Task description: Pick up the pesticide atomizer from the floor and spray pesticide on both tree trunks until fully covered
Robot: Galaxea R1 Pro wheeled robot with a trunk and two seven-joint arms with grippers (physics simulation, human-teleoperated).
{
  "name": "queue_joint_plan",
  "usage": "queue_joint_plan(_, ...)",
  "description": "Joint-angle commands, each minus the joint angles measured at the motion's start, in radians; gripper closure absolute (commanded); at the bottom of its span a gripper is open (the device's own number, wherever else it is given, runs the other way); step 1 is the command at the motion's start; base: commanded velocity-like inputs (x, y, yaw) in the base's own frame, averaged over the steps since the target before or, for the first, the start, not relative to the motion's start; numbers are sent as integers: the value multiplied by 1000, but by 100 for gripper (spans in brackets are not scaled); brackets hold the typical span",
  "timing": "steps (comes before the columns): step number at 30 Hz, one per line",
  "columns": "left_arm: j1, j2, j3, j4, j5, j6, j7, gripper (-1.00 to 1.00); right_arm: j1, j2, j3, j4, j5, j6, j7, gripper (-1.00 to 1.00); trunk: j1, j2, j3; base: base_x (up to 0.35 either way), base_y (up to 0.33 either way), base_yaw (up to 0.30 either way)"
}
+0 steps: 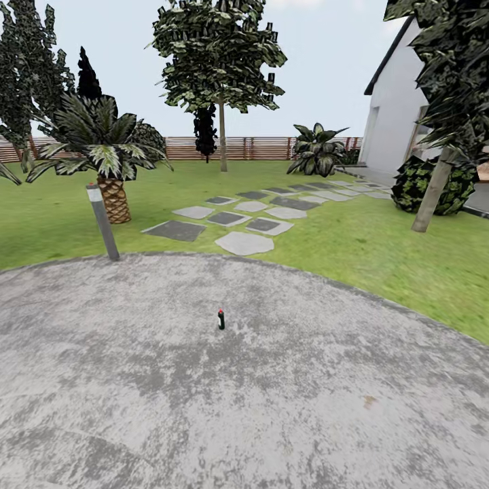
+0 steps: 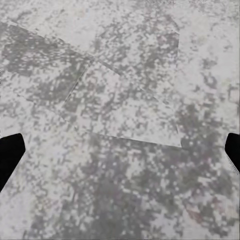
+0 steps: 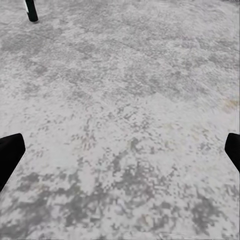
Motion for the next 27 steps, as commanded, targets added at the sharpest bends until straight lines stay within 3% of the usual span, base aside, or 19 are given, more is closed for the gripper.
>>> queue_joint_plan(1,0,0,0,0,0,0,0,-100,0,0,0,0,0,0,0,-100,0,0,0,332,138,0)
queue_joint_plan(27,0,0,0,0,1,0,0,-100,0,0,2,0,0,1,1,-100,0,0,0,300,179,0)
